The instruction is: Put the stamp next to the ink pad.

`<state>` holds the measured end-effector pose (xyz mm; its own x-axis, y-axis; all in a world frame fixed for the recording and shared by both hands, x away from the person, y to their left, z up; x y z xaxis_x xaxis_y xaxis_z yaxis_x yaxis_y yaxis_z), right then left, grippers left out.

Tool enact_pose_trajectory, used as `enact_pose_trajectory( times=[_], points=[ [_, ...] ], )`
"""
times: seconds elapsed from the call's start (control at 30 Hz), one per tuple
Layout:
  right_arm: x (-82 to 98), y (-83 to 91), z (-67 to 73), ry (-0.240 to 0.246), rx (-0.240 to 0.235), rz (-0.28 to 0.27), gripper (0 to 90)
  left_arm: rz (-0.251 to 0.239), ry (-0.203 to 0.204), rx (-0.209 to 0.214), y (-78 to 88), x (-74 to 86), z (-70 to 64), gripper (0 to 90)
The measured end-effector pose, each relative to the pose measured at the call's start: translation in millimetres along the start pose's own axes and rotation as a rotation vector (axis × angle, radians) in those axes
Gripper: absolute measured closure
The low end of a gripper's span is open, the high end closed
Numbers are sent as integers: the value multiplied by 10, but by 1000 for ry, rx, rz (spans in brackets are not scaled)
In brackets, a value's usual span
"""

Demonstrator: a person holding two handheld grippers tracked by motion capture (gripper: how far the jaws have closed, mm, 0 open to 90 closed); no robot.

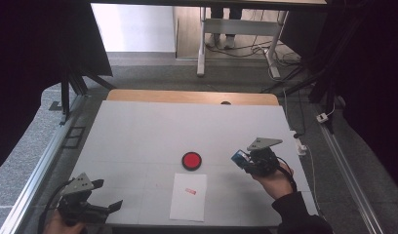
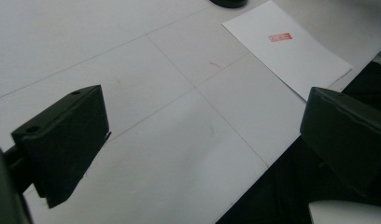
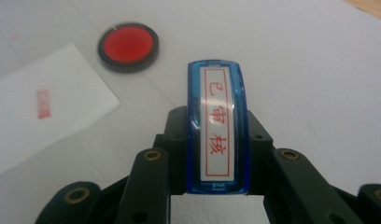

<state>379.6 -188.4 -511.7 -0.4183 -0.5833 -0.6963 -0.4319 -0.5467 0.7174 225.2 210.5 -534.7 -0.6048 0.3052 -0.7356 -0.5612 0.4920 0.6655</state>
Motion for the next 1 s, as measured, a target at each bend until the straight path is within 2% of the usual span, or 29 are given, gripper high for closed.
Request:
enact_pose_trajectory(
  times=[0.13,0.43,0.8,1.0],
  points=[
    [109,-82,-82,7,29,45,695,2,-2,0,-2,1,-1,15],
    [275,-223,-185,1,42,109,695,5,-4,2,-5,2,-6,16],
    [409,-383,-265,4,42,161,692,8,-4,3,-9,3,-8,17],
    [446,-408,-278,-15,37,175,681,11,-1,5,-12,4,-8,18]
  ],
)
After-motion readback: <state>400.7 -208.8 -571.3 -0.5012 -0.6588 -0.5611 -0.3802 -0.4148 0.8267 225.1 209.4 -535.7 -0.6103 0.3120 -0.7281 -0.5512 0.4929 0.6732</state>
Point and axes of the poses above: each handheld gripper's, and its own axes: y roughly backward along the jaws, x roughly out of its underside, z roughly to its left, the point moved 9 cm from there along -y, roughly forward along the jaws, and after that the axes turned 4 degrees about -x, right-handed, at the moved point
